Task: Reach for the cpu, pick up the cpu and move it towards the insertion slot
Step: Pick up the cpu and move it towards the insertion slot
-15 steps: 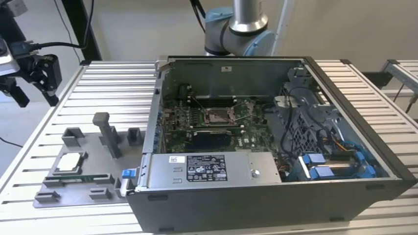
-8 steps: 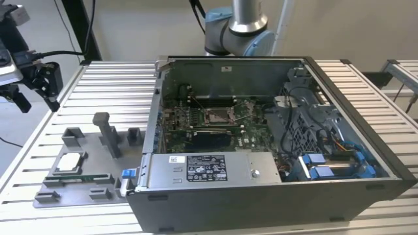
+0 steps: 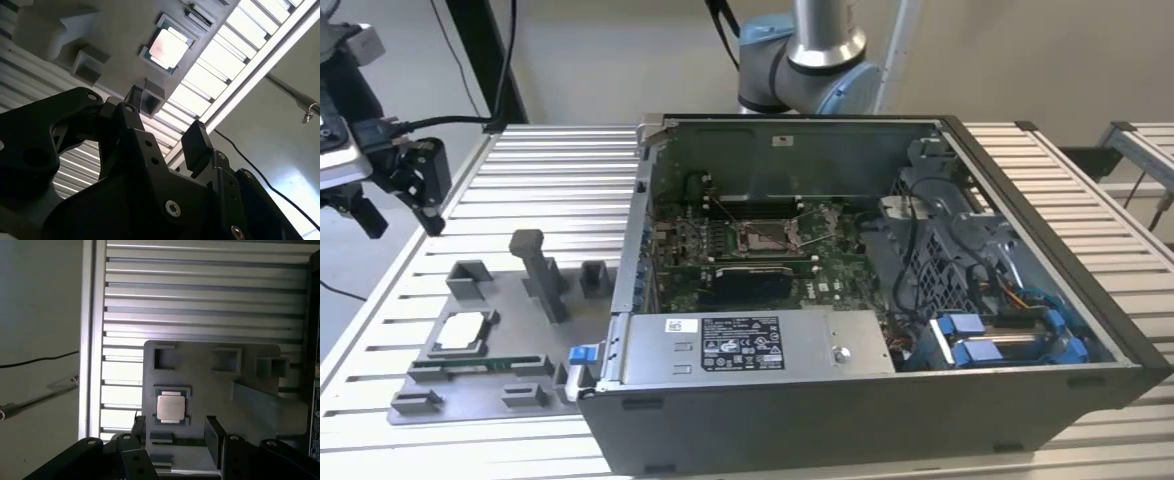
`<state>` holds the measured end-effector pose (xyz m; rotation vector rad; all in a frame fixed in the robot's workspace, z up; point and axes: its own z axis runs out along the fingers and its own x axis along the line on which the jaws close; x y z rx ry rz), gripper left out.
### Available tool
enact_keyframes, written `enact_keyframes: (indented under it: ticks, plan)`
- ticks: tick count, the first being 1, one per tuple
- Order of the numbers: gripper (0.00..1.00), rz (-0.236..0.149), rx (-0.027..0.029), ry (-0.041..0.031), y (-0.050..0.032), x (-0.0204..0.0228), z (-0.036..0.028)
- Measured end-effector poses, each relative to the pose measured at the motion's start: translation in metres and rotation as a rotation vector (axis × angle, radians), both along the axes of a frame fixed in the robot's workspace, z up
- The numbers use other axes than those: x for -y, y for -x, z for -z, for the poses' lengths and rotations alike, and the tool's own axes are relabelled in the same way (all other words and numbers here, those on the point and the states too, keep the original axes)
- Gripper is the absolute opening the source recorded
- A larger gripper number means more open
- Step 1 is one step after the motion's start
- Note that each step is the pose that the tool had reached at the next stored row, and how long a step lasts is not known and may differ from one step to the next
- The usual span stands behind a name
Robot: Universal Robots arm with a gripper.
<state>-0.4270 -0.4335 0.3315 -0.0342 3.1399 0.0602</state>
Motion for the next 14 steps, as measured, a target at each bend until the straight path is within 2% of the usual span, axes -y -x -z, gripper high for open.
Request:
enact_keyframes:
  ticks: [6,7,14]
  plan:
    - [0.00,0.000,-0.0001,0.0000,0.0001,0.0019,0.0082]
    - [1.00,0.000,0.0001,0.0000,0.0001,0.0024,0.0099]
    - [1.00,0.000,-0.0010,0.0000,0.0001,0.0031,0.0227]
